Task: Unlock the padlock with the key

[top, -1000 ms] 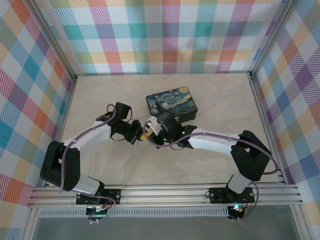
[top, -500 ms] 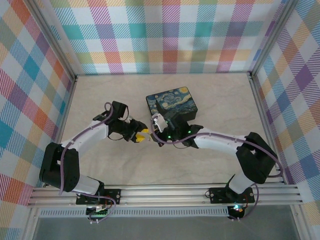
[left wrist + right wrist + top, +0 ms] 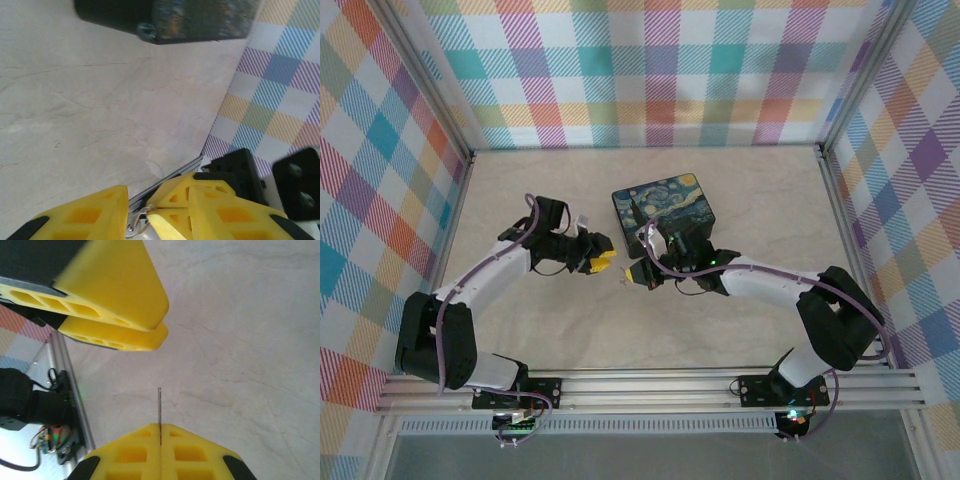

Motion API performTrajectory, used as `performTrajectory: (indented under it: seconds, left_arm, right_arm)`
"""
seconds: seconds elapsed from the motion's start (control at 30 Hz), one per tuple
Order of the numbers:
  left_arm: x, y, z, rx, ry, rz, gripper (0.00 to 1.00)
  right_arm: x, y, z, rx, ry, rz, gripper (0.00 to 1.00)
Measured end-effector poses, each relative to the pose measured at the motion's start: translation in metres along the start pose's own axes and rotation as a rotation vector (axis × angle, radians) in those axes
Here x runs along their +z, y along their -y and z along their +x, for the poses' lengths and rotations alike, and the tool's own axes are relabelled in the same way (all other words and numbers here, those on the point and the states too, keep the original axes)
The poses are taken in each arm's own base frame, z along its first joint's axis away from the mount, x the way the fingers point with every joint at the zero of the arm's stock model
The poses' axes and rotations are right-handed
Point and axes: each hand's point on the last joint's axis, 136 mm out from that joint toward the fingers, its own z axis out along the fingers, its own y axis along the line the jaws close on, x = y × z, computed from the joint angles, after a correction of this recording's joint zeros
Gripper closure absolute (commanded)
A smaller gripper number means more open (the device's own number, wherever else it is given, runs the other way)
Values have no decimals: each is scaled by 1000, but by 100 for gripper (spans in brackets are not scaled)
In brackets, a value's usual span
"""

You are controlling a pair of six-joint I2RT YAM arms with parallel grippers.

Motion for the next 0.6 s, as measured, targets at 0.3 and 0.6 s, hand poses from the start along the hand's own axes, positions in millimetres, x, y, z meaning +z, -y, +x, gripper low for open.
performTrajectory:
  seconds: [0.3,0.6]
  left_arm:
    - [-19,30,14,289,6,97,69]
    - [-21,39,27,459,-25,142,70]
  right_arm:
    - [-6,-13,-3,6,-1,-67,100]
    - [-24,-30,-14,-27,29,-115,100]
